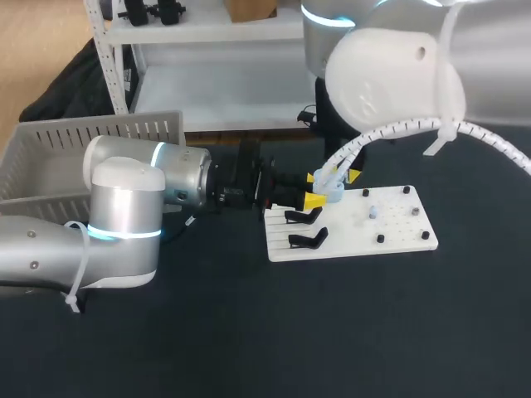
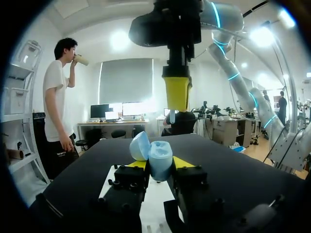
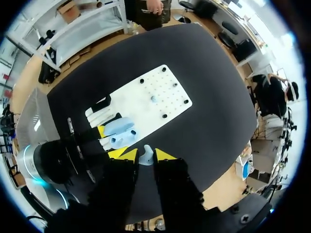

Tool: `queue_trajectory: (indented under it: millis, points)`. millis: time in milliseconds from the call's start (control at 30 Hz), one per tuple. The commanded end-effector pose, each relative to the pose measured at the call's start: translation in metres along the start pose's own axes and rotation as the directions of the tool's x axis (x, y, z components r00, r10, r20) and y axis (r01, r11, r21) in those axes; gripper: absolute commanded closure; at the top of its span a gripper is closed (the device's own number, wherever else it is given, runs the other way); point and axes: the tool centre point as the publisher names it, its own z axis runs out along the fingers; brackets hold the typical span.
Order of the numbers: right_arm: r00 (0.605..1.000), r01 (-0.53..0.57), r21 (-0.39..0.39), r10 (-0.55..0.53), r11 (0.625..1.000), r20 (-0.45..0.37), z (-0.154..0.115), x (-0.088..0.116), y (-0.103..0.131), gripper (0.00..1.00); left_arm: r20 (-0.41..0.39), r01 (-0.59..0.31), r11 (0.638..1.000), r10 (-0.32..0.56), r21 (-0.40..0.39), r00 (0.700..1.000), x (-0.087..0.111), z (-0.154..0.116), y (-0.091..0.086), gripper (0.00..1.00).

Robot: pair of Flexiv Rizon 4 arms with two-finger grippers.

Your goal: Pick up each earbud case from the left stands, insert the matching earbuds, close the lid, and place the case in the box.

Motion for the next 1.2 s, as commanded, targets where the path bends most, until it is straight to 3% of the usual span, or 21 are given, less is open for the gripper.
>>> queue_trajectory:
  millis: [33, 667, 1200]
  points:
    - [1.0, -0.029, 0.008, 0.029, 1.0, -0.003, 0.0022, -0.0043, 0.0091, 1.0, 0.002, 0.0, 1.0, 0.0, 0.002, 1.0, 0.0008, 0.0001, 0.0012, 1.0]
    - [0.997, -0.069, 0.009, 0.069, 0.998, -0.022, 0.0046, 0.0001, 0.0131, 1.0, 0.002, 0.0, 1.0, 0.0, 0.002, 1.0, 0.0008, 0.0001, 0.0012, 1.0]
    - [0.997, -0.072, 0.006, 0.072, 0.997, -0.035, 0.0049, 0.0044, 0.0127, 1.0, 0.012, -0.06, 0.998, 0.06, -0.005, 0.998, -0.0036, -0.0009, -0.0011, 1.0]
